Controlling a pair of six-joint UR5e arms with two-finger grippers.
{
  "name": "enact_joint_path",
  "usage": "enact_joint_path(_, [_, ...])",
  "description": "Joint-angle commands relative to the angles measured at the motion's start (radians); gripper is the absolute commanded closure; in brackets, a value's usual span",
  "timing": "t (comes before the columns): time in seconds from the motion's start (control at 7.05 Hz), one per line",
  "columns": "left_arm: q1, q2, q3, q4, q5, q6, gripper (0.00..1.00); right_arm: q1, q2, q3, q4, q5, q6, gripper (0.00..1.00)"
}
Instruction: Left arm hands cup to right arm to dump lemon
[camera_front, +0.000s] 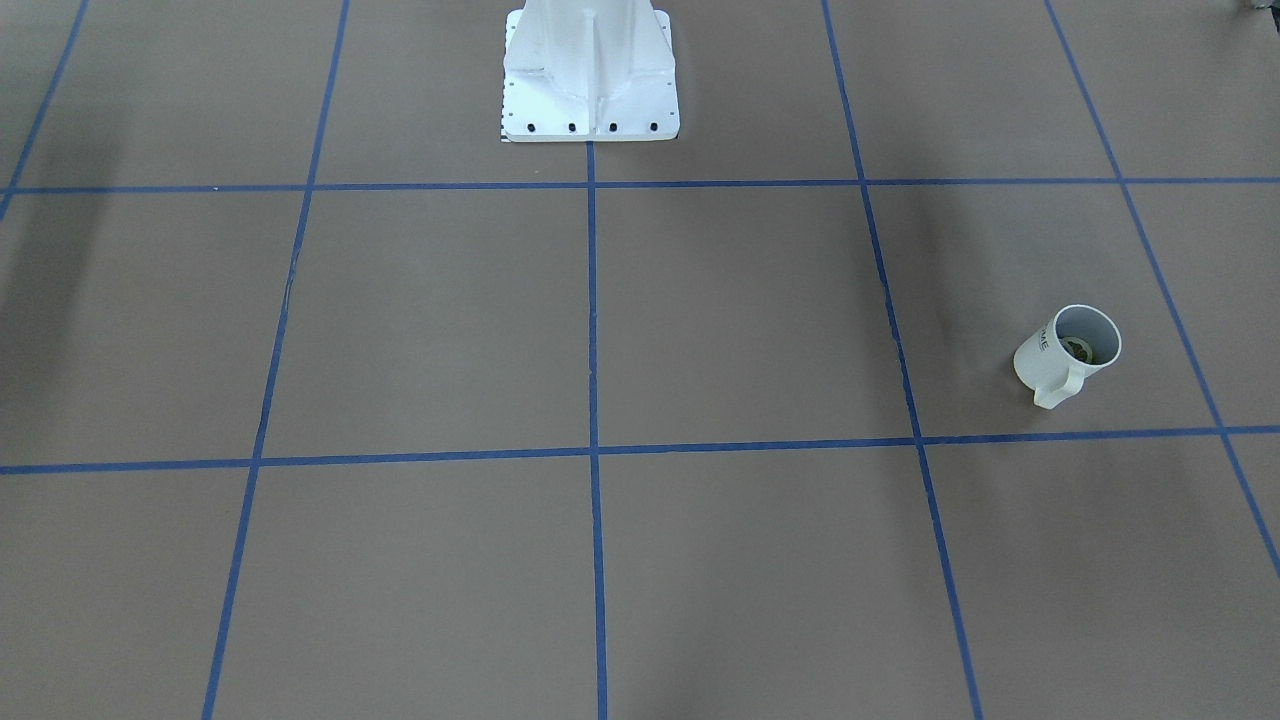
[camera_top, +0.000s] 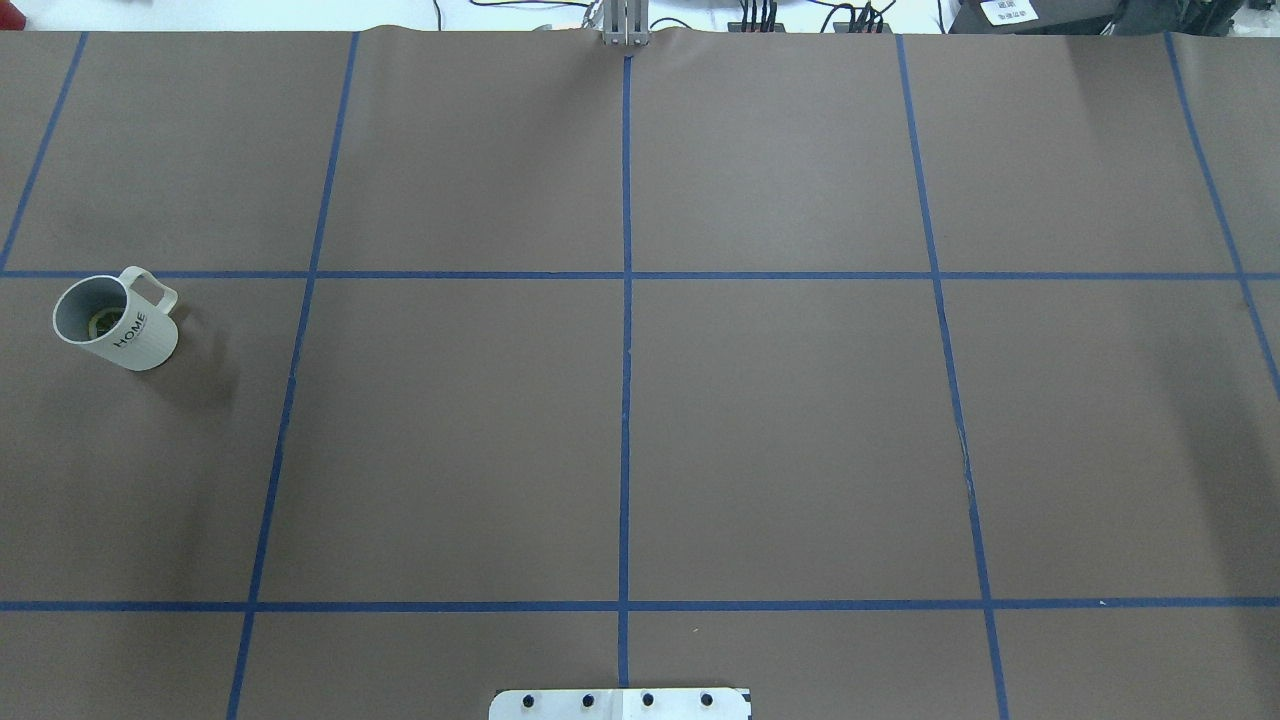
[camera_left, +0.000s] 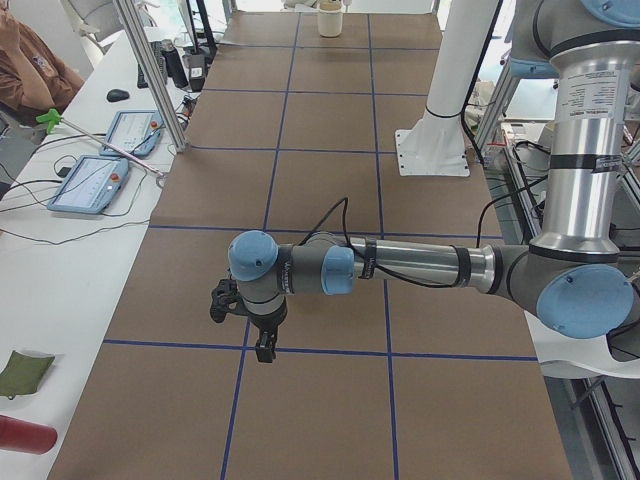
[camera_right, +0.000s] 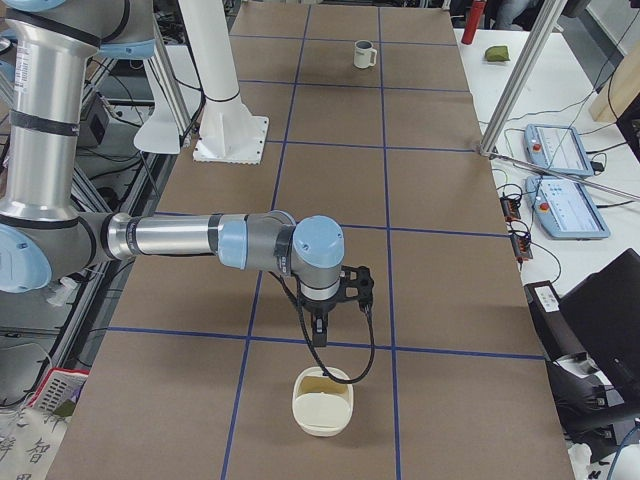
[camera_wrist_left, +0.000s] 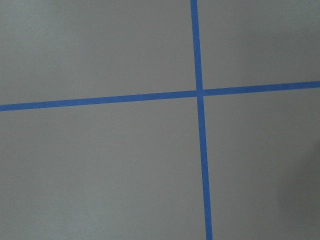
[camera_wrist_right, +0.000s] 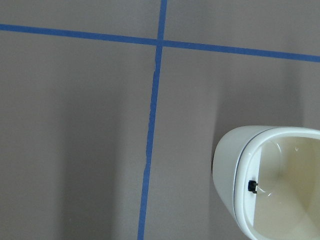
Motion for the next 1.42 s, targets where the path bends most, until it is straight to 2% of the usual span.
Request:
enact_joint_path(0.0, [-0.005, 0.001, 0.004, -0.003, 0.006, -0.002, 0.00, 0.000, 0.003, 0.003, -0.001, -0.002, -0.004, 0.00])
enact_joint_path(0.57, [-0.001, -0.016, -0.021, -0.016, -0.006, -0.029, 0.00, 0.000, 0.016, 0.006, 0.002, 0.000, 0.006, 0.00])
enact_joint_path(0.85, [0.012, -0.044, -0.031, -0.108, -0.005, -0.074, 0.00, -0.006, 0.016, 0.014, 0.002, 0.018, 0.010, 0.00])
enact_joint_path(0.99, [0.037, -0.048, -0.023, -0.163, -0.008, -0.129, 0.00, -0.014, 0.044, 0.014, -0.001, 0.017, 0.010, 0.00])
enact_joint_path(1.14, [0.139, -0.047, -0.022, -0.180, -0.024, -0.158, 0.00, -0.015, 0.048, 0.008, -0.001, 0.028, 0.012, 0.00])
enact_joint_path(1.28, [0.215, -0.048, -0.023, -0.187, -0.017, -0.274, 0.00, -0.017, 0.046, 0.006, -0.001, 0.052, 0.012, 0.00])
